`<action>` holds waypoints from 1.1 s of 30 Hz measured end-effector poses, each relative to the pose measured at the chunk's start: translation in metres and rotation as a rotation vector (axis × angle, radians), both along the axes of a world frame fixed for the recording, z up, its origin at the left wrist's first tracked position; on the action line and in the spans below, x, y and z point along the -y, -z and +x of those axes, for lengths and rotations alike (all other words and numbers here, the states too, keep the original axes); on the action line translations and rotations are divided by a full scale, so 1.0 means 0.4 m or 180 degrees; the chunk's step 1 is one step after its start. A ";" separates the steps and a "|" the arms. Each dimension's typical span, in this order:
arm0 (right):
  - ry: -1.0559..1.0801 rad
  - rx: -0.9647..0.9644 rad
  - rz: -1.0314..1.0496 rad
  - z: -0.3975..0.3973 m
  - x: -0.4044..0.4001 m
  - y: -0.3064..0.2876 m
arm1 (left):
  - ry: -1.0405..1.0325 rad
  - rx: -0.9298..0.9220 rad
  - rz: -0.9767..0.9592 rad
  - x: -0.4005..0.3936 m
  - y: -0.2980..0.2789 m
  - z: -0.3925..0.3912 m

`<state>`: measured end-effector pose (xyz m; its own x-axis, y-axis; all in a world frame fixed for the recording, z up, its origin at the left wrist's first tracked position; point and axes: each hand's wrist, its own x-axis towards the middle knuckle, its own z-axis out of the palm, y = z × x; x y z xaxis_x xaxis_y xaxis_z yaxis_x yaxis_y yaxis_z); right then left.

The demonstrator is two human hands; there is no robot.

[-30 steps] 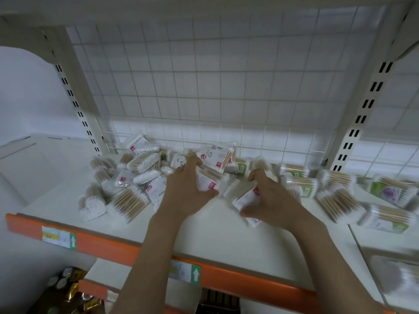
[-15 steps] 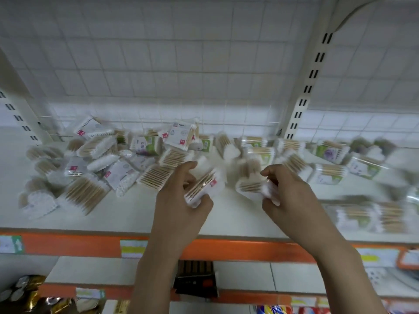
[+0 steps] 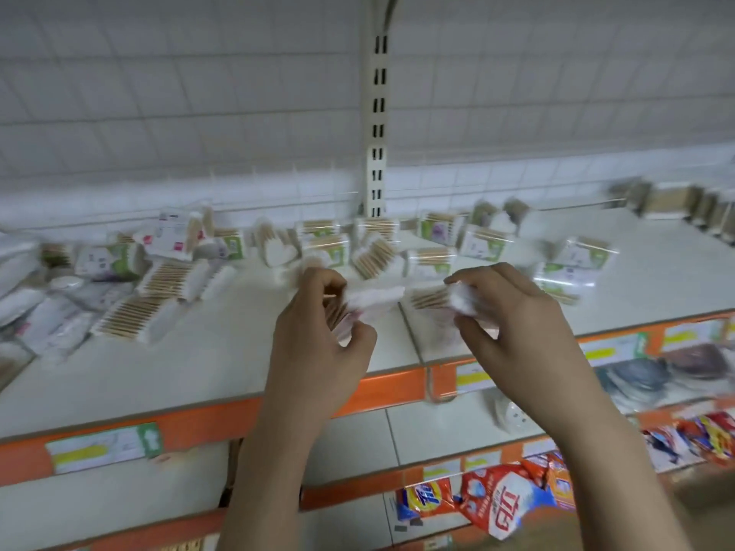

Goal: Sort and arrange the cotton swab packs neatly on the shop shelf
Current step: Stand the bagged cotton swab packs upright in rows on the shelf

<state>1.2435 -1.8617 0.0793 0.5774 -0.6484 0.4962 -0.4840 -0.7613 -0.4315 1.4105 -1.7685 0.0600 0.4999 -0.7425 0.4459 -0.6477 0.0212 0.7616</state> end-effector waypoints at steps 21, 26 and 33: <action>0.0361 0.0494 -0.0248 -0.655 0.295 0.019 | 0.0209 0.0708 -0.0186 0.340 -0.043 -0.651; 0.0465 0.0397 -0.0204 -0.675 0.377 0.031 | 0.0212 0.0852 -0.0221 0.435 -0.033 -0.657; 0.0592 0.0217 -0.0343 -0.674 0.492 -0.006 | 0.0225 0.0780 -0.0284 0.573 -0.044 -0.645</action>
<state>0.9739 -2.0586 0.0815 0.4156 -0.6817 0.6022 -0.5929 -0.7051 -0.3890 1.1525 -1.9978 0.0775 0.3172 -0.7240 0.6125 -0.8071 0.1331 0.5752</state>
